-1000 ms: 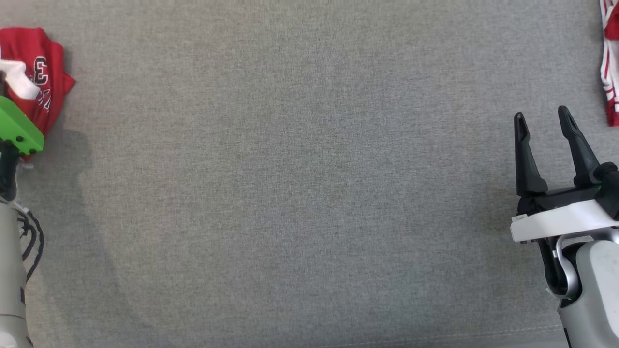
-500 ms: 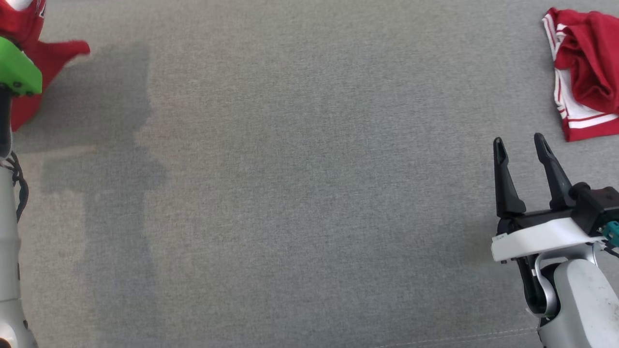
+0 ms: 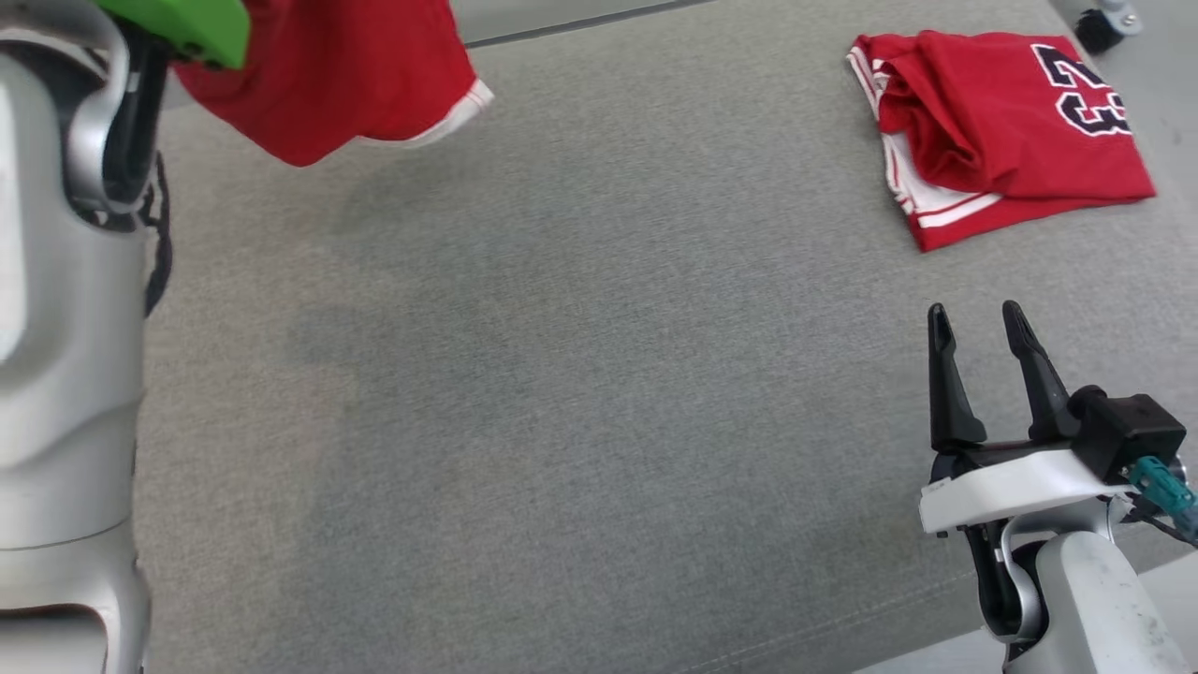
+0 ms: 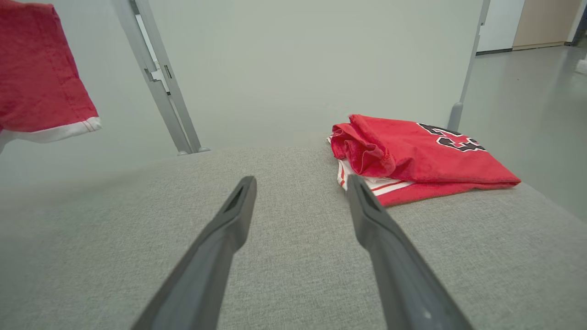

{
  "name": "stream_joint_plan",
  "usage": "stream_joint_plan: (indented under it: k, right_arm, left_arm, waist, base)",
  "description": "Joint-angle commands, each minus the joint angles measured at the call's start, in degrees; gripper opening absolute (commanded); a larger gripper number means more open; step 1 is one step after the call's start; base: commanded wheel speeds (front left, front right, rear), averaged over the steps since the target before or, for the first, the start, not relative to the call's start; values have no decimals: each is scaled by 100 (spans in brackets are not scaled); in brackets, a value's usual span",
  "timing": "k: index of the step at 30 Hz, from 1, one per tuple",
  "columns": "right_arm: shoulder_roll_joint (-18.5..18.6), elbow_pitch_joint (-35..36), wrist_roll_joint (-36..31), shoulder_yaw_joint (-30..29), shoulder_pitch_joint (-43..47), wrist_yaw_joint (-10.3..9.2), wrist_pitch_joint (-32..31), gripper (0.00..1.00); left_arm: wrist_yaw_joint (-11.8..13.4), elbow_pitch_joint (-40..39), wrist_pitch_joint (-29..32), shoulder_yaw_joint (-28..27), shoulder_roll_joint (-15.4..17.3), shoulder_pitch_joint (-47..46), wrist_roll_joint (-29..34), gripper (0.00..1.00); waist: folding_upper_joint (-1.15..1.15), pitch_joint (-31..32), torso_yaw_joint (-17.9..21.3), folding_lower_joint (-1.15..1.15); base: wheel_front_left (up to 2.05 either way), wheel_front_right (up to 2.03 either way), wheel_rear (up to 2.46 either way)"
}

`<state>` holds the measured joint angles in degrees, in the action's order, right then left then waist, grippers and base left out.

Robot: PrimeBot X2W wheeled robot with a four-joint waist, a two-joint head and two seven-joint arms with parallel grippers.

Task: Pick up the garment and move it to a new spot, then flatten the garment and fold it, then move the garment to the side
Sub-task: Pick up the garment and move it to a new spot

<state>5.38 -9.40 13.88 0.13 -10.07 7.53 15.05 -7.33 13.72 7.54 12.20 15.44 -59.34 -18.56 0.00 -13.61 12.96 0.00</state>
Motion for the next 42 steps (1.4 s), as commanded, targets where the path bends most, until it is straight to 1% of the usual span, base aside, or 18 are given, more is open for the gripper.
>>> stream_joint_plan:
  k: [1, 6, 10, 13, 22, 23, 24, 25, 27, 31, 36, 42]
  right_arm:
    - [-48, -25, 18, 20, 62, -9, 17, 100]
    - [-128, -35, 49, 63, 39, -9, 17, 100]
    - [-167, -27, 66, 81, 12, -9, 17, 100]
    - [-195, -22, 58, 83, 39, -9, 17, 100]
    - [-211, -21, 21, 114, -7, -9, 17, 100]
    - [-208, -26, 16, 116, 3, -9, 17, 100]
    - [-202, -35, 12, 121, 23, -9, 17, 100]
    - [-192, -41, 9, 115, 44, -9, 17, 100]
    - [-172, -43, -3, 124, 72, -9, 17, 100]
    - [-108, -33, -45, 152, 126, -9, 17, 100]
    - [-14, -15, -89, 143, 223, -9, 17, 100]
    - [68, 4, -121, 156, 382, -9, 17, 100]
  left_arm:
    - [-17, 17, -15, 73, -82, -112, -72, 0]
    - [-15, 230, -133, 340, -448, -165, -146, 0]
    - [16, 471, -338, 441, -657, 172, -246, 0]
    - [73, 662, -506, 481, -739, 597, -315, 0]
    - [261, 1265, -1091, 529, -914, 2316, -559, 0]
    - [271, 1309, -1146, 548, -942, 2455, -583, 9]
    - [287, 1355, -1222, 569, -976, 2634, -617, 96]
    - [286, 1399, -1264, 620, -985, 2748, -583, 100]
    - [285, 1474, -1364, 748, -951, 2916, -454, 100]
    - [357, 1463, -1728, 761, -887, 3011, -359, 100]
    - [435, 1284, -2114, 602, -796, 3106, -342, 100]
    - [492, 974, -2258, 316, -642, 3461, -355, 100]
  waist:
    - [0, 159, 435, 0]
    - [0, 113, 657, 0]
    - [0, 72, 725, 0]
    - [0, 41, 718, 0]
    - [0, 2, 564, 0]
    - [0, 11, 535, 0]
    - [0, 26, 502, 0]
    - [0, 43, 464, 0]
    - [0, 93, 390, 0]
    - [0, 260, 211, 0]
    - [0, 517, -57, 0]
    - [0, 731, -428, 0]
  base:
    - [0, 0, 0]
    - [0, 0, 0]
    - [0, 0, 0]
    - [0, 0, 0]
    - [0, 0, 0]
    - [0, 0, 0]
    - [0, 0, 0]
    - [0, 0, 0]
    - [0, 0, 0]
    - [0, 0, 0]
    - [0, 0, 0]
    - [0, 0, 0]
